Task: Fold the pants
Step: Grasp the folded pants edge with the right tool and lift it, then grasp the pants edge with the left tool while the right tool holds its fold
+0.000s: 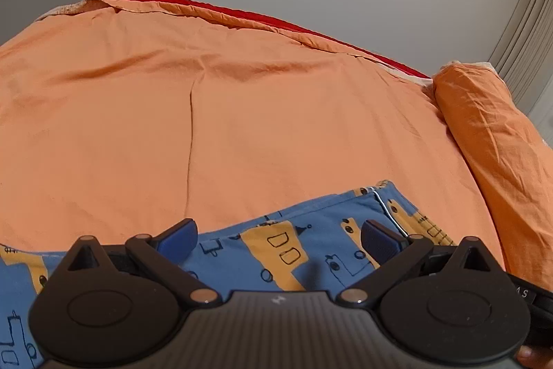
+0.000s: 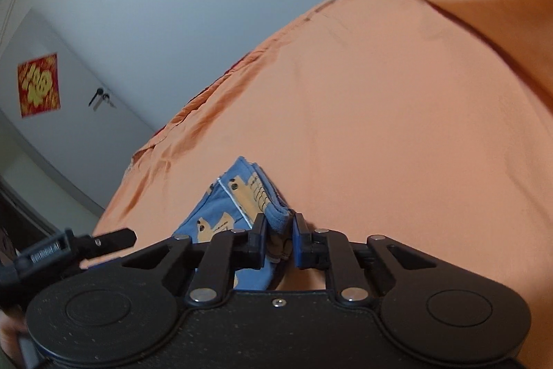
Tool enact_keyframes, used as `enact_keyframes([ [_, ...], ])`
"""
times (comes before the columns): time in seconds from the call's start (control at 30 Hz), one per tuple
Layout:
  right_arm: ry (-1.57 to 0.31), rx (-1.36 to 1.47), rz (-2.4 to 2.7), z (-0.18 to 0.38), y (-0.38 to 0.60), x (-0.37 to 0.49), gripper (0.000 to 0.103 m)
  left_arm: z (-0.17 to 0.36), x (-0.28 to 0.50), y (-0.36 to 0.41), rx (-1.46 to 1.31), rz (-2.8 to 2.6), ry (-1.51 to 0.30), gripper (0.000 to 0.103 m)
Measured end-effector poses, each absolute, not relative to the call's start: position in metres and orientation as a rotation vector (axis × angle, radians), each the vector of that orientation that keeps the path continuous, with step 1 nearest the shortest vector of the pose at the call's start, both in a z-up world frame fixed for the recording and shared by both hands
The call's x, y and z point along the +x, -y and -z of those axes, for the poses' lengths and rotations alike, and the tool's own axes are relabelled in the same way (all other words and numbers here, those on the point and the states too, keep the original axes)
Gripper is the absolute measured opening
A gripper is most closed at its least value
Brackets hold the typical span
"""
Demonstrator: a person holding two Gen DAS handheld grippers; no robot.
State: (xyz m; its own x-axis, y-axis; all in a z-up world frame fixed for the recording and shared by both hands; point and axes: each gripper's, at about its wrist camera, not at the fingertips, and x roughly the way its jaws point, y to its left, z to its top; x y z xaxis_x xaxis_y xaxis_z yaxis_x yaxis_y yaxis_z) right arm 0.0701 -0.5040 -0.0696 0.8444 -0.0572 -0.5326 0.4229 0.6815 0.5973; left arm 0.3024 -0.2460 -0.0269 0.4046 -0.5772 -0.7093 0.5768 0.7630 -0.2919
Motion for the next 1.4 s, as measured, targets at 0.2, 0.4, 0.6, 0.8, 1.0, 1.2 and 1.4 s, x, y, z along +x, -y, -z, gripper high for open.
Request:
enact_keyframes([
  [0.2, -0.482, 0.427, 0.261, 0.036, 0.465, 0.076, 0.014, 0.023, 0.303, 0.240, -0.034, 0.745, -0.928, 0.103],
  [0.4, -0.475, 0.031, 0.122, 0.018, 0.399, 0.082, 0.013, 0.023, 0.306, 0.213, -0.133, 0.768, -0.958, 0.103],
  [0.6, -0.457, -0.378, -0.061, 0.021, 0.312, 0.077, 0.013, 0.044, 0.299, 0.174, -0.277, 0.887, -0.983, 0.103],
  [0.8, -0.510, -0.512, -0.211, 0.046, 0.270, 0.076, 0.013, 0.073, 0.295, 0.164, -0.342, 0.884, -1.002, 0.101],
  [1.0, -0.540, -0.478, -0.212, 0.052, 0.277, 0.080, 0.035, 0.071, 0.299, 0.169, -0.337, 0.802, -0.989, 0.085],
  [1.2, -0.519, -0.523, -0.200, 0.059, 0.275, 0.081, 0.046, 0.072, 0.297, 0.165, -0.377, 0.771, -1.001, 0.082],
  [1.4, -0.514, -0.537, -0.215, 0.062, 0.275, 0.082, 0.017, 0.069, 0.293, 0.163, -0.390, 0.742, -1.044, 0.082],
])
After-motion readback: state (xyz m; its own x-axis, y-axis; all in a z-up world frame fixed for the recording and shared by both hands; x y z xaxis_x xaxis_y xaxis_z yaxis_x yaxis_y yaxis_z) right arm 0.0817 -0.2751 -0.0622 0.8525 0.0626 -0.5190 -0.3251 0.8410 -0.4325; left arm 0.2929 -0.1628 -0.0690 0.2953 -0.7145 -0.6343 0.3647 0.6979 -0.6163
